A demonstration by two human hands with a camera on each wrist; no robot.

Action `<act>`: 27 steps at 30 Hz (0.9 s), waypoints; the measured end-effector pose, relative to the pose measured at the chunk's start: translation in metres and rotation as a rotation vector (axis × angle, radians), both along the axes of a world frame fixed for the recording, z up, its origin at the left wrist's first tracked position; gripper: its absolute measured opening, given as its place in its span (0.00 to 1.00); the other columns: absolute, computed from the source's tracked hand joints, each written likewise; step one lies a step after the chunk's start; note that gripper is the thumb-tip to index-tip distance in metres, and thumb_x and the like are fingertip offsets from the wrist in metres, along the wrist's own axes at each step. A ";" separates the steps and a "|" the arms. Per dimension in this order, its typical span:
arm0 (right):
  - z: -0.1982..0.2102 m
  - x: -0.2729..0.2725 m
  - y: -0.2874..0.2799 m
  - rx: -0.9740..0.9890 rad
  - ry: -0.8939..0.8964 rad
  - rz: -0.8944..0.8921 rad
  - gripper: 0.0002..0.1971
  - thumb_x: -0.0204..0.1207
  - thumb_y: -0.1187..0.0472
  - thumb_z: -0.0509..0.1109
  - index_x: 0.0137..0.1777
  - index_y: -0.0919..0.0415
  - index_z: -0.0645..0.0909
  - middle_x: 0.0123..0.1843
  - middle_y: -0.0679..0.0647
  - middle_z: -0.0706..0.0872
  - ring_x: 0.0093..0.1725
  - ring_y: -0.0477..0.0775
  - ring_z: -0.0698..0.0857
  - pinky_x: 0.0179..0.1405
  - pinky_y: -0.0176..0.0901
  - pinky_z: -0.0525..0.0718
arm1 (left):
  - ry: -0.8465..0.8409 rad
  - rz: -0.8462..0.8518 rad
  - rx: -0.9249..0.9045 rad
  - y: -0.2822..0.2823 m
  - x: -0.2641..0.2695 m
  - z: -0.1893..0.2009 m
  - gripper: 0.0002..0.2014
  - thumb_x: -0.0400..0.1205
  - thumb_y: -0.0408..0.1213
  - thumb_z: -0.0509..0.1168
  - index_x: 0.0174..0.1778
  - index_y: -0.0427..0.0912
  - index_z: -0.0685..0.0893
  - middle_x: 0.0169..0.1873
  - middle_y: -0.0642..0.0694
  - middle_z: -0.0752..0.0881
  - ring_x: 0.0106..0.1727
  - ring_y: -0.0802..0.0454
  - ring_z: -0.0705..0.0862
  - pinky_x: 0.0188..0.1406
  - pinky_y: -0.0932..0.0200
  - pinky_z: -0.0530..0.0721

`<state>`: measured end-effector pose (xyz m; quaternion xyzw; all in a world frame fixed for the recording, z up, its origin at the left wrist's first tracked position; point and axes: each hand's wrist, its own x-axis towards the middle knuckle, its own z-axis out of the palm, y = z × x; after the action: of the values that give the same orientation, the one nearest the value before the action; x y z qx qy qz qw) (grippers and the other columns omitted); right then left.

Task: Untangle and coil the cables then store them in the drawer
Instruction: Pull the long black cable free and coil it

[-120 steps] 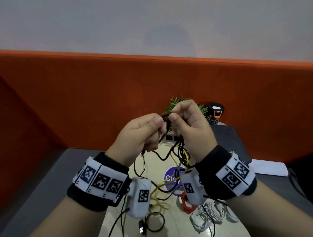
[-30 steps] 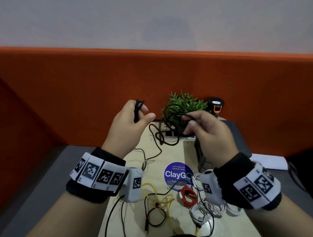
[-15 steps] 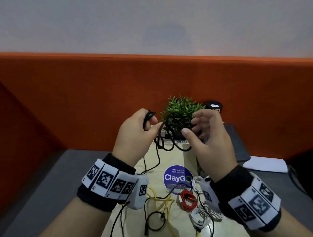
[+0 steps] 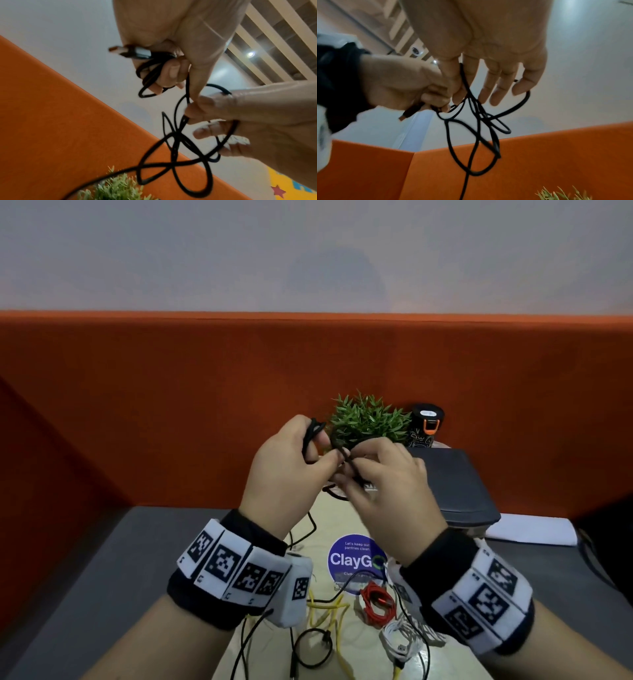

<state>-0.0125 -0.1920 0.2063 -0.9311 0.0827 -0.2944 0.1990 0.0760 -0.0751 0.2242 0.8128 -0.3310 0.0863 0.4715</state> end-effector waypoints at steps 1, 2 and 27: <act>0.003 0.000 -0.005 0.143 -0.011 0.036 0.09 0.79 0.52 0.68 0.44 0.54 0.87 0.47 0.44 0.83 0.49 0.46 0.79 0.46 0.43 0.72 | -0.002 -0.009 0.016 0.003 0.002 0.000 0.11 0.76 0.43 0.73 0.40 0.46 0.76 0.23 0.53 0.71 0.24 0.60 0.71 0.23 0.68 0.68; 0.007 0.000 -0.013 0.300 -0.011 0.068 0.08 0.80 0.55 0.68 0.44 0.54 0.87 0.42 0.43 0.85 0.45 0.43 0.81 0.45 0.38 0.75 | -0.001 -0.010 0.042 0.006 0.006 0.000 0.11 0.76 0.45 0.72 0.41 0.47 0.76 0.24 0.52 0.71 0.25 0.59 0.71 0.23 0.67 0.68; 0.026 0.008 -0.025 0.517 -0.068 0.330 0.35 0.78 0.75 0.62 0.78 0.40 0.65 0.53 0.46 0.75 0.52 0.39 0.77 0.56 0.30 0.76 | -0.245 -0.022 -0.037 0.017 0.007 0.003 0.11 0.79 0.49 0.65 0.36 0.47 0.81 0.21 0.55 0.72 0.28 0.55 0.73 0.24 0.63 0.67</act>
<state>-0.0045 -0.2167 0.2320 -0.8400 -0.0044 -0.2583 0.4771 0.0828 -0.0579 0.2274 0.7836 -0.3935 0.1860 0.4433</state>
